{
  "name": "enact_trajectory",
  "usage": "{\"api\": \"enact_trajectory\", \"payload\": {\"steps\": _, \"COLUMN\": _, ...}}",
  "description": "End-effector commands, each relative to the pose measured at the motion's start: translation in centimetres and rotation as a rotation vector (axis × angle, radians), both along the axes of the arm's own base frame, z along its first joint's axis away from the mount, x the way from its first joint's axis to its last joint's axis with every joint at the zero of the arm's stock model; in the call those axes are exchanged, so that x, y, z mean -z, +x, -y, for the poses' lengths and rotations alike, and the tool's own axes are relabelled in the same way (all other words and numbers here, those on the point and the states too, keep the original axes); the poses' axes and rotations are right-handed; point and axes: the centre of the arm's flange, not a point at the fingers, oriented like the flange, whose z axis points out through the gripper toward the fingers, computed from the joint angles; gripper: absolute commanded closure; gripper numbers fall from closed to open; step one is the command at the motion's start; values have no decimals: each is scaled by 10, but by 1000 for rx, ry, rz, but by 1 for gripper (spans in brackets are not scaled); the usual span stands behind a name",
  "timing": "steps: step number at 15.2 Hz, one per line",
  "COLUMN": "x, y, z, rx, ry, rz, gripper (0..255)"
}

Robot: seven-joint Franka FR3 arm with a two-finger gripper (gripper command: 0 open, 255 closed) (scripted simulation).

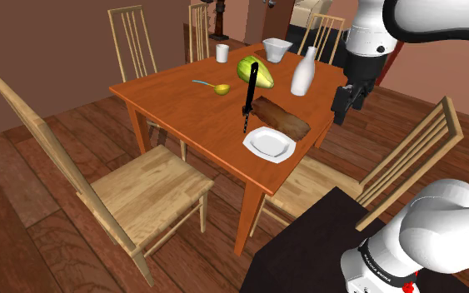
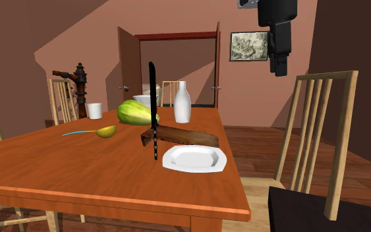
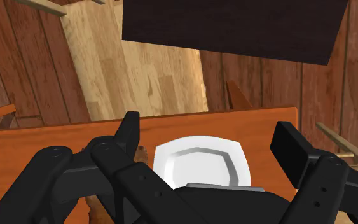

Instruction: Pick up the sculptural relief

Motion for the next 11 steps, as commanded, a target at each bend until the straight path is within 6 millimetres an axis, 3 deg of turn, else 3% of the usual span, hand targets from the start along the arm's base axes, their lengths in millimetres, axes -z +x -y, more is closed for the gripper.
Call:
{"api": "enact_trajectory", "payload": {"steps": 1, "x": 0, "y": 0, "z": 0, "rx": 0, "ry": 0, "rz": 0, "gripper": 0}}
{"api": "enact_trajectory", "payload": {"steps": 11, "x": 63, "y": 114, "z": -11, "rx": -288, "ry": -294, "rz": -73, "gripper": 0}}
